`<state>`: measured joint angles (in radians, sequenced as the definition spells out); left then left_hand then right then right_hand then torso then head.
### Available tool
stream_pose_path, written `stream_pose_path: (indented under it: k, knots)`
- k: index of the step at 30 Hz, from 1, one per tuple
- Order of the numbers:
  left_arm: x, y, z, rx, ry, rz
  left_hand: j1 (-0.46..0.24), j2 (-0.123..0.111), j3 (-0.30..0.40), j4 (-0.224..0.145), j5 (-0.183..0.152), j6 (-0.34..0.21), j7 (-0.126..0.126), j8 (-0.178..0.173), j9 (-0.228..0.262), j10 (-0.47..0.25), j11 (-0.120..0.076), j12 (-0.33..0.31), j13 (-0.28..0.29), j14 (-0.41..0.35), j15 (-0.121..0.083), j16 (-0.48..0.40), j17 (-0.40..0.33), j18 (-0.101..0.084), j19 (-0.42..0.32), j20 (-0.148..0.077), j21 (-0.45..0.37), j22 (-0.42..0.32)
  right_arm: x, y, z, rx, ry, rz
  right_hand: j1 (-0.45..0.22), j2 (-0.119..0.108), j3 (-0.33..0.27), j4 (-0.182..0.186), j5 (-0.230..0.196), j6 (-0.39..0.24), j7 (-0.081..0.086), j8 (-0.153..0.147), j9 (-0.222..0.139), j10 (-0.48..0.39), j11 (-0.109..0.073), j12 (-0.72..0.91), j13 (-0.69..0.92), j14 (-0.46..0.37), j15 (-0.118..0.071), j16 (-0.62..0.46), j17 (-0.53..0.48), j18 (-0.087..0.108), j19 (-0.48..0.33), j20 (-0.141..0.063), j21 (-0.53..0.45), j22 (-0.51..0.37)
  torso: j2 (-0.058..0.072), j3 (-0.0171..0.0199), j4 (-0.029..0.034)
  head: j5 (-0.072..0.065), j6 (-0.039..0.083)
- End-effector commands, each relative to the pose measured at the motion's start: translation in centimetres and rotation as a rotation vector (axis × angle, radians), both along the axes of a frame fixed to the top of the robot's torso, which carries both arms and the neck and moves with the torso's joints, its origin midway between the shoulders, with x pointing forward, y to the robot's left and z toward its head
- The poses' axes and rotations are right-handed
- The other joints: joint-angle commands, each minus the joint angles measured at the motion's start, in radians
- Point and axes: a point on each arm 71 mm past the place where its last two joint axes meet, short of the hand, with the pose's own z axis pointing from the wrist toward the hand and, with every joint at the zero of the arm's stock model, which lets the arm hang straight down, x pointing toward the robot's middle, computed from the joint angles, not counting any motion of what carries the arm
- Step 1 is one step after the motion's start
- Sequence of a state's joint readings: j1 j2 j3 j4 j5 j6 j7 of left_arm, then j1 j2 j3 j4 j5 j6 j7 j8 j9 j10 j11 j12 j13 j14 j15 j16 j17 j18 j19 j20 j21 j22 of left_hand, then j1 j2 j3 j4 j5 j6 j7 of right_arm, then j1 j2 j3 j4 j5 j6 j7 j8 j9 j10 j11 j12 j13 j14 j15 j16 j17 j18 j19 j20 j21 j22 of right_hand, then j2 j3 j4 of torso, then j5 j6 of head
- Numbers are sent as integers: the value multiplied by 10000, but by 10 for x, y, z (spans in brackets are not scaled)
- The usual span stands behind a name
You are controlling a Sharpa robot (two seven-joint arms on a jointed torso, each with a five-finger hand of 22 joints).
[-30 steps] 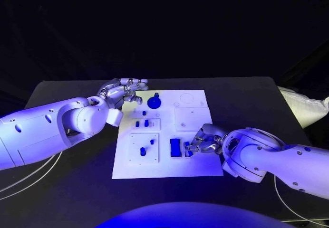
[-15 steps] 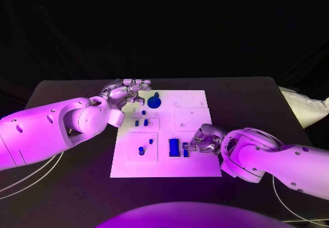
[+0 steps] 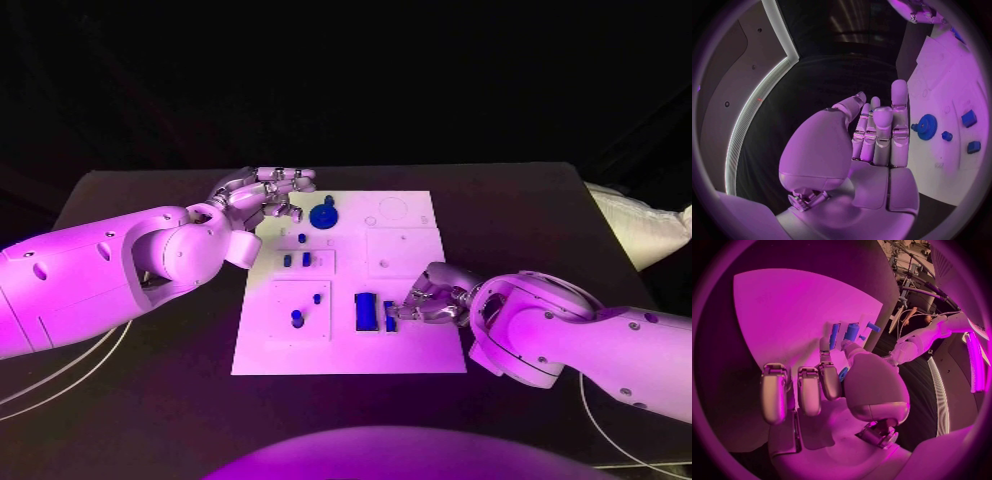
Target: Assemble the parts on the task board
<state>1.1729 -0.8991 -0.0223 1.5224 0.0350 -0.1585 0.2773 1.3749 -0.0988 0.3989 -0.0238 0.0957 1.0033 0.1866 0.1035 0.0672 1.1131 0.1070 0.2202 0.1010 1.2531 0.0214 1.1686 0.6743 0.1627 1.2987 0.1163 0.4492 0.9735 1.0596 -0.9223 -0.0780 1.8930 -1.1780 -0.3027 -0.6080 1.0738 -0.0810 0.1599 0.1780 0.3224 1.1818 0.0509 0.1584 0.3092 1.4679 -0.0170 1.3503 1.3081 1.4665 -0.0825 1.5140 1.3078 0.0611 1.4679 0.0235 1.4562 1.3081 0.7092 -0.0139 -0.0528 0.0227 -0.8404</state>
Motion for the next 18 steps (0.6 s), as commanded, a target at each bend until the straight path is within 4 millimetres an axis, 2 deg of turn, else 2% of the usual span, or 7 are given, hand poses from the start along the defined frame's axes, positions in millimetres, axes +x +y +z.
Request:
stream_pose_path:
  k: [1,6,11,14,15,16,18]
  knots:
    - [0,0,1,-83,-106,-98,93,12,8,-77,58,-37,-15,29,-1,-92,4,47,-16,-59,-17,13,-13,180,-56,-14,-52,-8,0,-4,4,374,-416,70,263,-66,-90,-158,-36,-289,106,-84,-17,237,-3,-197,1289,834,-27,-67,1542,-172,250,-43,-42,784,-25,-1,-6,22,58]
    - [2,3,0,-298,-88,174,34,4,-8,-56,49,-40,-11,35,0,-99,11,66,-17,-75,-8,5,-50,175,-60,-9,-57,-7,13,-17,18,2035,-741,-195,665,-94,-288,-336,131,-970,408,-496,-164,-308,267,-1457,608,716,191,-390,1049,-52,-25,136,-440,231,-82,-23,-18,-26,207]
    - [4,5,-6,-510,-51,719,-214,-69,-155,51,32,-53,-23,54,2,-130,11,125,-19,-351,28,-224,-510,165,-165,19,-137,-39,40,-34,34,4532,-952,-868,1385,81,-305,-686,108,-1304,586,-693,-279,-1462,395,-4061,-922,380,329,-1340,-229,255,-672,268,-1469,-1119,-198,-62,5,-113,439]
    - [6,7,-11,-544,-77,1192,-386,-143,-379,127,32,-73,-21,91,4,-187,42,226,-17,-1494,96,-1205,-1796,153,-796,92,-591,-260,62,-45,44,6129,-1092,-1484,1886,207,-100,-917,-184,-1652,751,-849,-375,-3238,550,-7860,-3332,-745,436,-4135,-3440,905,-2364,383,-4232,-4408,-292,-88,16,-115,675]
    - [7,7,-12,-552,-89,1285,-389,-150,-430,128,31,-81,-12,99,4,-206,51,251,-18,-1699,113,-1406,-1911,157,-995,111,-748,-347,67,-47,45,6378,-1126,-1596,1983,199,-44,-961,-313,-1720,784,-871,-397,-3349,596,-8236,-3691,-1094,492,-5146,-4447,1068,-2853,434,-5152,-5380,-321,-97,26,-123,681]
    - [8,8,-13,-565,-113,1444,-383,-152,-494,130,28,-91,11,113,2,-241,77,280,-24,-2048,155,-1838,-2146,156,-1349,149,-1034,-516,74,-51,47,6764,-1188,-1781,2106,168,46,-1016,-461,-1799,823,-884,-436,-3313,657,-8816,-4364,-1493,580,-6752,-5896,1209,-3344,537,-6418,-6604,-354,-107,35,-141,792]
    - [11,9,-15,-590,-164,1776,-363,-104,-574,153,31,-84,57,155,2,-374,165,274,-79,-2655,282,-2889,-2715,134,-2053,252,-1638,-907,87,-57,49,7444,-1295,-2137,2258,219,245,-1047,-521,-1957,970,-933,-517,-3757,800,-9652,-5141,-1919,681,-8004,-6733,1214,-3491,620,-7110,-7076,-442,-129,62,-156,1013]
